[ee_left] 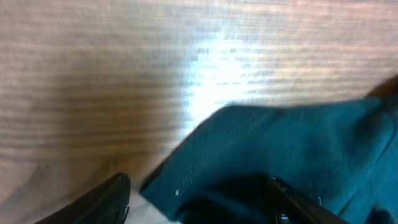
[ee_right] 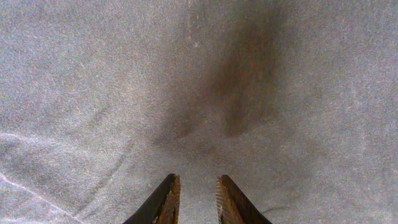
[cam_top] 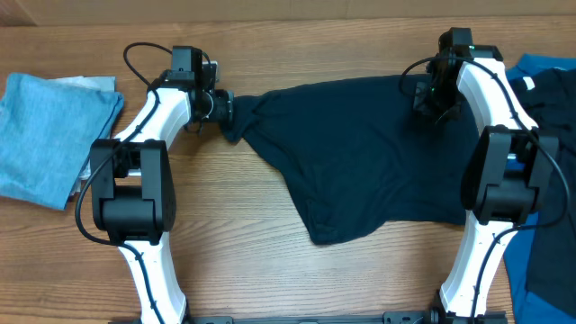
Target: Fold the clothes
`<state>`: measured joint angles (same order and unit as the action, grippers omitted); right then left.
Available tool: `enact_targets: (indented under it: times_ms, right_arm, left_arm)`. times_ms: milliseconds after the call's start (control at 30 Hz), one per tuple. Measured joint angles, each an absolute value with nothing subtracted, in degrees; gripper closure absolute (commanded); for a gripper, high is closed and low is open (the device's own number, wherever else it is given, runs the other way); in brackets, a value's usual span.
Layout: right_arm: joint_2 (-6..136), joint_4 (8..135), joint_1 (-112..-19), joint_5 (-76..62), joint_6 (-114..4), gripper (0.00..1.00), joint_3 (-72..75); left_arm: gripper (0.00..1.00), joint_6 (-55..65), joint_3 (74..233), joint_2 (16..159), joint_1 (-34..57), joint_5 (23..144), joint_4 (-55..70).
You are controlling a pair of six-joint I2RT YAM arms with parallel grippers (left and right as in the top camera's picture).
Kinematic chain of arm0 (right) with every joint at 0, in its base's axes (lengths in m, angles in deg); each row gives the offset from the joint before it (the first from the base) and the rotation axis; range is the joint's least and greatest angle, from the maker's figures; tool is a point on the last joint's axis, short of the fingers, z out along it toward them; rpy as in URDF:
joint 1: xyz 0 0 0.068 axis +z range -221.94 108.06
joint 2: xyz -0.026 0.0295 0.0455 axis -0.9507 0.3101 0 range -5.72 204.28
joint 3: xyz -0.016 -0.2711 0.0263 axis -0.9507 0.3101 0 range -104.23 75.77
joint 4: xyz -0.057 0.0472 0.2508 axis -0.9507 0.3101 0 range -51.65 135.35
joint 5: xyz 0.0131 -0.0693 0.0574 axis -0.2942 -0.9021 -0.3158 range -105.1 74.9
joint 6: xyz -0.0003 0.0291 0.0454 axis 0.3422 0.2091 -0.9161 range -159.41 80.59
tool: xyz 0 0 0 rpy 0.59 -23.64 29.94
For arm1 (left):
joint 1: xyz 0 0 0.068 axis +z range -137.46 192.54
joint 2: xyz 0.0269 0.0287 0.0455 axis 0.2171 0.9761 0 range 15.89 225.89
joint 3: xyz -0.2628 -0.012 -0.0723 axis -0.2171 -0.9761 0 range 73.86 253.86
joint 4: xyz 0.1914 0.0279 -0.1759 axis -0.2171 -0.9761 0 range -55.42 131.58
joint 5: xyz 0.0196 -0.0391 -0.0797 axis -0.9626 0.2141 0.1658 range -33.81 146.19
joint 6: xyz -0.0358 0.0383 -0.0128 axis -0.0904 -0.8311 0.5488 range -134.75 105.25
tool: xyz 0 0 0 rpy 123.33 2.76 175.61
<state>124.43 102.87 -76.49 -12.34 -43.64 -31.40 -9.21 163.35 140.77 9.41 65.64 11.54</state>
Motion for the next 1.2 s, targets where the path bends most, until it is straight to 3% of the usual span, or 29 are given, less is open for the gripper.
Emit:
enact_targets:
  times_ms: [267, 367, 733, 767, 867, 933, 1200]
  right_arm:
    - [124.41, 102.84, -76.49, -12.34, -43.64, 0.76, -31.40]
    - [124.43, 102.87, -76.52, -12.34, -43.62, 0.76, -31.40]
    - [124.43, 102.41, -76.49, -12.34, -43.62, 0.76, -31.40]
    - [124.43, 102.38, -76.49, -12.34, -43.64, 0.76, -31.40]
    - [124.43, 102.32, -76.49, -12.34, -43.62, 0.76, -31.40]
    - [124.43, 102.30, -76.52, -12.34, -43.64, 0.76, -31.40]
    - [124.43, 101.99, -76.49, -12.32, -43.64, 0.76, -31.40]
  left_arm:
    - [0.34, -3.68, 163.33, 140.77, 9.43, 65.42, 16.10]
    - [0.40, -2.89, 163.35, 141.56, 9.43, 64.72, 16.37]
    - [0.44, -11.76, 165.54, 143.33, 9.43, 65.01, 10.64]
    - [0.48, -12.11, 165.60, 143.37, 9.41, 64.51, 10.44]
    - [0.82, -13.84, 165.86, 143.52, 9.14, 62.60, 9.90]
    - [0.94, -15.11, 165.97, 143.65, 9.16, 61.36, 9.61]
    - [0.96, -15.83, 175.11, 147.15, 9.01, 61.05, -2.10]
